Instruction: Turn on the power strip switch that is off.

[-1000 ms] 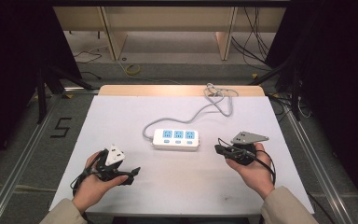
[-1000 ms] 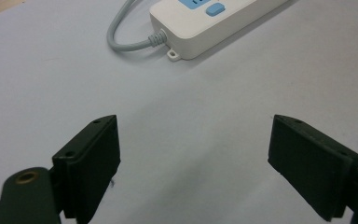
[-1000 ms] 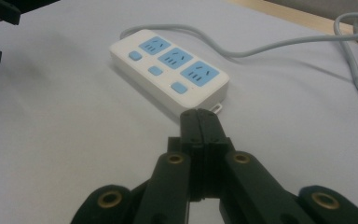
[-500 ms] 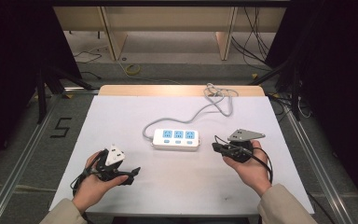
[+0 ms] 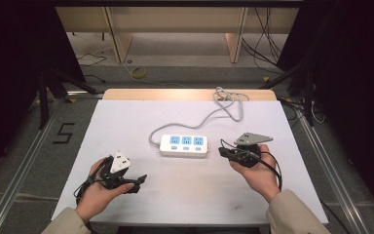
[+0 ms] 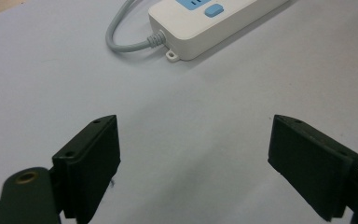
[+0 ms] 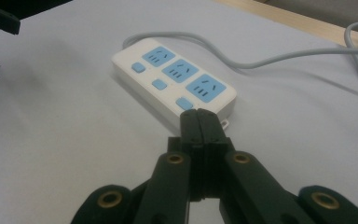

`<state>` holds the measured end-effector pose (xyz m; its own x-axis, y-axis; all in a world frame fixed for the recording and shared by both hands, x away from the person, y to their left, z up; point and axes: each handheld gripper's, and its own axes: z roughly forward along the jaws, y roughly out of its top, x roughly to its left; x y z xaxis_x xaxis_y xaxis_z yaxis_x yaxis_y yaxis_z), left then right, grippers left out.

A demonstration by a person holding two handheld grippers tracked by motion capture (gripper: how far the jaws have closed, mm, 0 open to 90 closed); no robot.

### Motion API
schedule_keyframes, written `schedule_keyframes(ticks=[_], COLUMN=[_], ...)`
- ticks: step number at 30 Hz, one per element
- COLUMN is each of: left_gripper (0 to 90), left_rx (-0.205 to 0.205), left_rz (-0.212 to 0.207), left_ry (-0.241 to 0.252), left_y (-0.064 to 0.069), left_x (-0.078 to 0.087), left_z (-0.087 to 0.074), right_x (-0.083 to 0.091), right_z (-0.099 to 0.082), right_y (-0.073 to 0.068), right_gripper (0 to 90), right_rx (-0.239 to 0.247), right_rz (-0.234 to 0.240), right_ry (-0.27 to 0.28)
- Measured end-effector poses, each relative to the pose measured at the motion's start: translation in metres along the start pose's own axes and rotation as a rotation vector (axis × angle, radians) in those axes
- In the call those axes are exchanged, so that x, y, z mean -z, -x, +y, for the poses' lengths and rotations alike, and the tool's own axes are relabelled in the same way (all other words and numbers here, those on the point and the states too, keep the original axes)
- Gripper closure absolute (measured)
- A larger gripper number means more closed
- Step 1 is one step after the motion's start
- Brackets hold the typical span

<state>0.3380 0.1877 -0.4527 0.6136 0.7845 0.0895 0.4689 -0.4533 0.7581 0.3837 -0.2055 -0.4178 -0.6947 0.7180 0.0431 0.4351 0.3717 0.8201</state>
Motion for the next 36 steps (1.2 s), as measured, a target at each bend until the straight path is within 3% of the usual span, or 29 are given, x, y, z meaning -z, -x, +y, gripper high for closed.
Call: schedule_keyframes(ticks=[36], left_gripper=[16.4], left_rx=[0.001], left_rz=[0.000], left_ry=[-0.003], left_y=[0.000], left_x=[0.000], left_z=[0.000], right_x=[-0.019], right_z=[0.017], right_y=[-0.005], right_gripper=[90.0], right_rx=[0.017], right_rz=[0.004], right_ry=[-0.009])
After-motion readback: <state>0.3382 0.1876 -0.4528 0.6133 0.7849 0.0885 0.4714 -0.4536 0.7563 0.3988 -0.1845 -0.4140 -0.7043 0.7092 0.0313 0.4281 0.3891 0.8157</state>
